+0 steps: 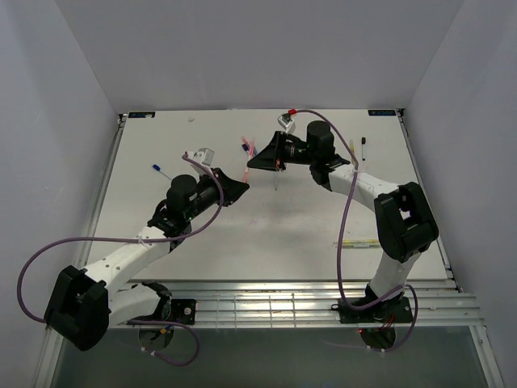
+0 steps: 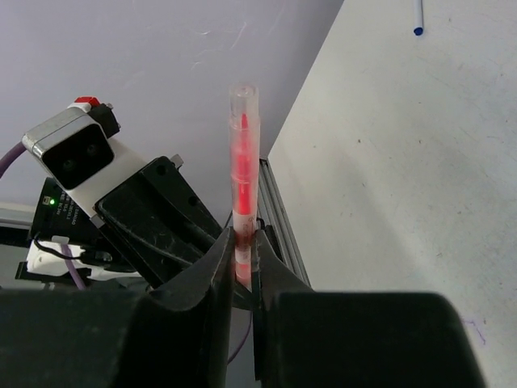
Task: Open the pen caps
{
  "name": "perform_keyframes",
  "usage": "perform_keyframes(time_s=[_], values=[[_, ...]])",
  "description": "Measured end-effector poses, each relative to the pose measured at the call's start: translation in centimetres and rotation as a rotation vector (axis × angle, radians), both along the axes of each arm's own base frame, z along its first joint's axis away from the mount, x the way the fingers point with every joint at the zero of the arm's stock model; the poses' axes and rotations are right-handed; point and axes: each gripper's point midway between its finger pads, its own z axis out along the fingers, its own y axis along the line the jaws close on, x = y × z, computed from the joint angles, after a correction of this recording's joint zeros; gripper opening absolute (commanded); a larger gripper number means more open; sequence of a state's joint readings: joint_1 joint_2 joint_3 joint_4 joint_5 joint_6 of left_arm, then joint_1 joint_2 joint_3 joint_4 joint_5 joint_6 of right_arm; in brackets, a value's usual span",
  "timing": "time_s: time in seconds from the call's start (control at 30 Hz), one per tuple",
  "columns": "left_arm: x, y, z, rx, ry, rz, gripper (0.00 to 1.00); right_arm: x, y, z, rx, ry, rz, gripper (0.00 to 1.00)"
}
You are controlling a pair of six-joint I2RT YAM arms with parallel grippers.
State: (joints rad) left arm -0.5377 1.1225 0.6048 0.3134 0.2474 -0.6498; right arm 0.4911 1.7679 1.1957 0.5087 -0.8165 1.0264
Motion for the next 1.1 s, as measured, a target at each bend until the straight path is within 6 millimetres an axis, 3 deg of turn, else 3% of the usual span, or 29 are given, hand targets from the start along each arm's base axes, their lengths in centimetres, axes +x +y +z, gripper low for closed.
perform_keyframes(time_s=[0.13, 0.27, 0.43, 0.63, 0.9, 1.1], values=[[-0.3, -0.1, 0.2, 0.002, 0.011, -0.014, 0.00, 0.2, 0.0, 0.3, 0.011, -0.009, -0.006, 0.28], [-2.3, -1.0, -1.4, 0.027, 0.084, -0.101, 0.00, 2.7, -1.0, 0.9, 0.029, -0.073, -0.117, 0.36], [-3.3, -1.2, -2.6, 0.047, 0.137, -0.139, 0.00, 3.7, -1.4, 0.3, 0.025, -0.088, -0.171, 0.33], [-3.5, -1.0, -3.1, 0.060, 0.163, -0.134, 0.00, 3.0, -0.8, -0.2, 0.010, -0.110, -0.180, 0.62], [-3.3, -0.4, -2.0, 0.053, 0.148, -0.092, 0.00, 0.6, -1.1, -2.2, -0.029, -0.101, -0.170, 0.64], [-3.1, -0.5, -1.3, 0.044, 0.137, -0.087, 0.00, -1.3, 0.2, -3.2, -0.041, -0.091, -0.123, 0.51]])
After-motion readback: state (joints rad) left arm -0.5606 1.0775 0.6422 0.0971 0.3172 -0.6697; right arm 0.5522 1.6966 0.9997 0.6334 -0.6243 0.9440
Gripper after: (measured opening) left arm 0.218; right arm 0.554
